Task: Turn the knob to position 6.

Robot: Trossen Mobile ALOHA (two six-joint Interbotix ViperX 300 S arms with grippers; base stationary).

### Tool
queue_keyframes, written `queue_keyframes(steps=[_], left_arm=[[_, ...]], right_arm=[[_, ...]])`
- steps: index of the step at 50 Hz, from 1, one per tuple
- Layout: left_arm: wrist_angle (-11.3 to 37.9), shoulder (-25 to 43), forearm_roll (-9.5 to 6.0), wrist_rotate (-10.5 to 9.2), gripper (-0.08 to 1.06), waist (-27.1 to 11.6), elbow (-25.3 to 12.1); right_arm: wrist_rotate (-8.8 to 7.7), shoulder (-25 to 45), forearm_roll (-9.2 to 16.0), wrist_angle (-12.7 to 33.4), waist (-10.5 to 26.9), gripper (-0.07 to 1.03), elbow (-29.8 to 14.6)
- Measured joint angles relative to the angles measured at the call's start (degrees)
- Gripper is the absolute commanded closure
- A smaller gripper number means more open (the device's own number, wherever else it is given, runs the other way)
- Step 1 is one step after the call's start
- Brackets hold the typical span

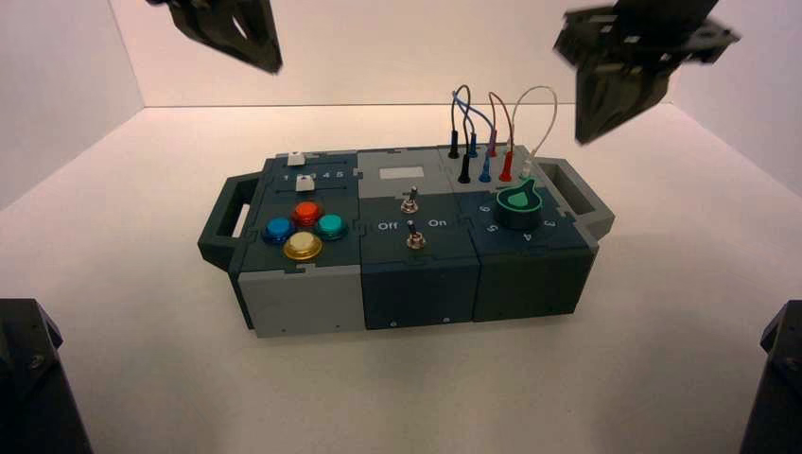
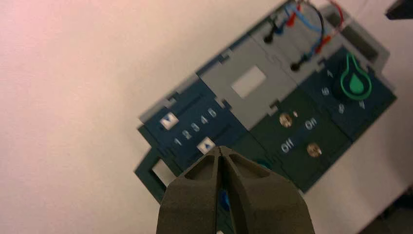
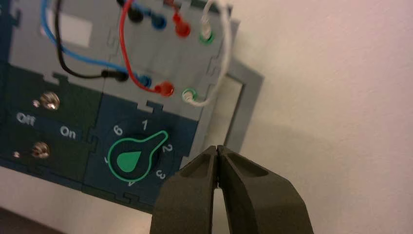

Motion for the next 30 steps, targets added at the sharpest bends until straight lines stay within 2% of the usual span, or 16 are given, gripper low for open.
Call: queue_keyframes(steps=[7,15,30], left_arm=[[0.35,2.29,0.00,0.00,1.01,-2.37,0.00],[0.53,6.15,0.00,0.09,1.01,-5.36,-0.26],[2.20,9.23,0.00,0.26,1.01,-6.77,-1.76]], right_arm=[[0.09,3.43,0.09,0.79,0.44,0.98,-0.53],[0.09,7.03,0.35,1.76,2.55,0.98,-1.23],[0.09,10.11,1.93,2.99,6.42,0.98,-2.99]])
